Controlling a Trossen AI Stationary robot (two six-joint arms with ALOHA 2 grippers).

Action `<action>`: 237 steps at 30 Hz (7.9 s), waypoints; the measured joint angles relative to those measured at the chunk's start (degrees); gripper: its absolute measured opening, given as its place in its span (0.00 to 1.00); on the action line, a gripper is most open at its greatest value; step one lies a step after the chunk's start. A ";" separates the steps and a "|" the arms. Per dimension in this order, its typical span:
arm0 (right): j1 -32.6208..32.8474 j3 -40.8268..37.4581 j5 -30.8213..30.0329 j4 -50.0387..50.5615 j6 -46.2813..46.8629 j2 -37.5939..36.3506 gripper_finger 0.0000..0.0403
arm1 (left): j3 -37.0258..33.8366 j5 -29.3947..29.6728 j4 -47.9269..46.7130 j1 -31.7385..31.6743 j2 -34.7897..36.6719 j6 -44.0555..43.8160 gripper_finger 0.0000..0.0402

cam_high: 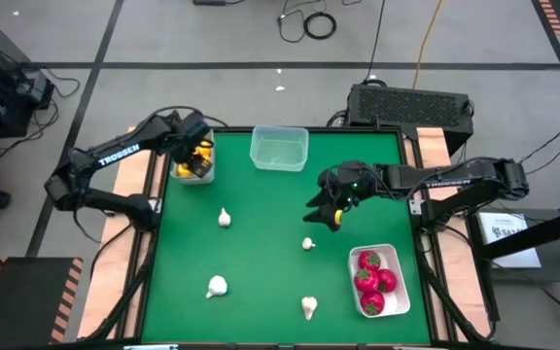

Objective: Sort produce into baskets
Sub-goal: Put the yellow lemon into the gray bin, then put the garlic into the transparent bin

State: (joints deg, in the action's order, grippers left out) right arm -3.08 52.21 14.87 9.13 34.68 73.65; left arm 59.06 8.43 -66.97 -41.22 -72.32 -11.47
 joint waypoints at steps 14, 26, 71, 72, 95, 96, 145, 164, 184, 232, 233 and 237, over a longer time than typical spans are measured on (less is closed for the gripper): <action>-0.67 0.00 -0.01 -0.86 1.13 0.02 0.73 | -2.18 1.02 5.13 -0.83 -0.03 6.43 0.71; -0.54 0.00 3.52 -0.64 2.81 0.02 0.73 | -2.18 -8.48 4.98 0.66 -0.03 2.88 0.73; 8.44 0.00 4.79 3.64 1.26 0.04 0.73 | -7.73 -2.90 21.93 43.85 -20.41 -60.17 0.73; 8.44 0.00 4.79 3.64 1.26 0.04 0.73 | -8.91 -4.21 22.86 43.88 -20.43 -60.21 0.73; 8.44 0.00 4.78 4.01 3.25 0.04 0.73 | -11.05 -1.94 26.95 43.94 -19.70 -58.07 0.57; 8.44 0.00 4.78 4.03 3.25 0.04 0.73 | -11.05 -1.61 26.99 43.91 -19.40 -57.92 0.54; 13.39 0.00 -0.46 3.55 18.92 0.04 0.73 | 10.37 -8.31 60.10 12.90 -28.86 -8.25 0.44; 14.88 0.00 -5.06 3.03 23.67 0.04 0.73 | 21.46 -8.15 48.68 13.43 -28.86 6.55 0.65; 17.08 0.00 -8.44 3.10 11.01 0.04 0.73 | 33.21 -15.72 -1.67 33.91 -28.78 1.06 0.65; 26.06 0.02 -16.32 2.62 18.61 0.42 0.73 | 8.56 0.40 14.96 84.28 -28.78 -27.20 0.65; 26.06 0.02 -16.32 2.61 18.60 0.42 0.73 | 7.89 0.59 15.73 84.28 -28.78 -27.22 0.65; 26.08 0.02 -16.13 2.64 18.48 0.42 0.73 | 6.16 0.67 18.54 84.27 -28.78 -27.21 0.65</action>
State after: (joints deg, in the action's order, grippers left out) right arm 23.00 52.23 -1.26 11.77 53.17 74.06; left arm 65.22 9.10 -48.43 43.05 -101.10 -38.68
